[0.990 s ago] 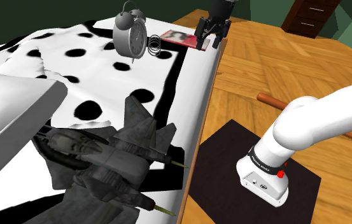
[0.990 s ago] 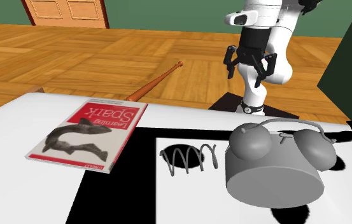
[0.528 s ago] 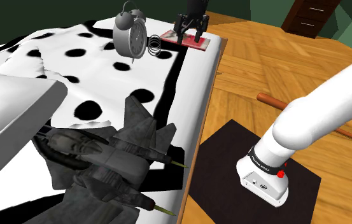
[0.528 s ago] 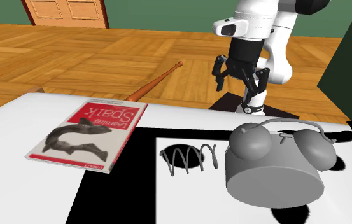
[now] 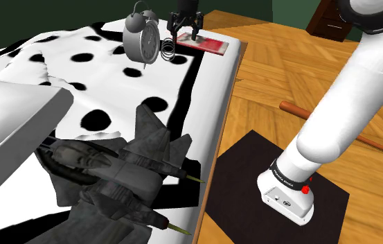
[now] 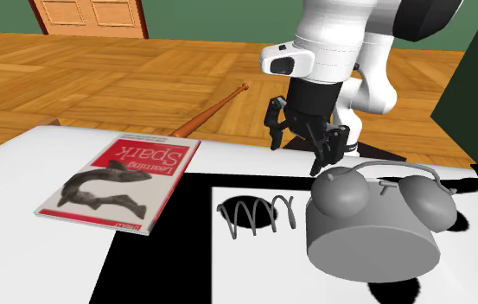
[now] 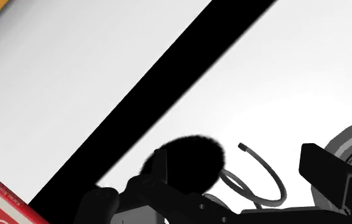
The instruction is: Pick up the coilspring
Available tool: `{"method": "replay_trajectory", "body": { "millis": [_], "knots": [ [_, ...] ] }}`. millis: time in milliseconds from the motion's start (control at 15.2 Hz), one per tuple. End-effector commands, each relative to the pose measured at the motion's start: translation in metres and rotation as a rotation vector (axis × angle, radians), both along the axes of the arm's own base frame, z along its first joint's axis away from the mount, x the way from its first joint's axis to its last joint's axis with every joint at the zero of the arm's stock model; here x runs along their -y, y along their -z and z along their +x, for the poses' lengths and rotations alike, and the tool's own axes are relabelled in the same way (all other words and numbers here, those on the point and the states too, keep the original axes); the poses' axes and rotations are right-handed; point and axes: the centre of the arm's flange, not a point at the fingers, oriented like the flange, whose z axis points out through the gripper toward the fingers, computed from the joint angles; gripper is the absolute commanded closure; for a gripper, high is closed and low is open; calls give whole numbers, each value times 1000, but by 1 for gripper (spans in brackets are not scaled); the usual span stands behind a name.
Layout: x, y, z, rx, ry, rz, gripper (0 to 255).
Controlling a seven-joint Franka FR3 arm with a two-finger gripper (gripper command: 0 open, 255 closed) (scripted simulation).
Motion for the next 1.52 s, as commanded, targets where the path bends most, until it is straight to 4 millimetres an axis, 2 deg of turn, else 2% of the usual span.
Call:
{"method": "replay_trajectory", "body": {
  "millis": [0, 330, 396, 858, 990, 1056, 1452],
  "knots": [
    [-4, 5, 27, -6, 7, -11, 0],
    [-11, 15, 95, -17, 20, -39, 0],
    [-11, 16, 98, -18, 21, -41, 0],
    [-11, 56, 99, -18, 21, -41, 0],
    [-11, 56, 98, -18, 21, -41, 0],
    [-11, 56, 100, -18, 21, -41, 255],
    [-12, 56, 99, -18, 21, -41, 255]
  ]
}}
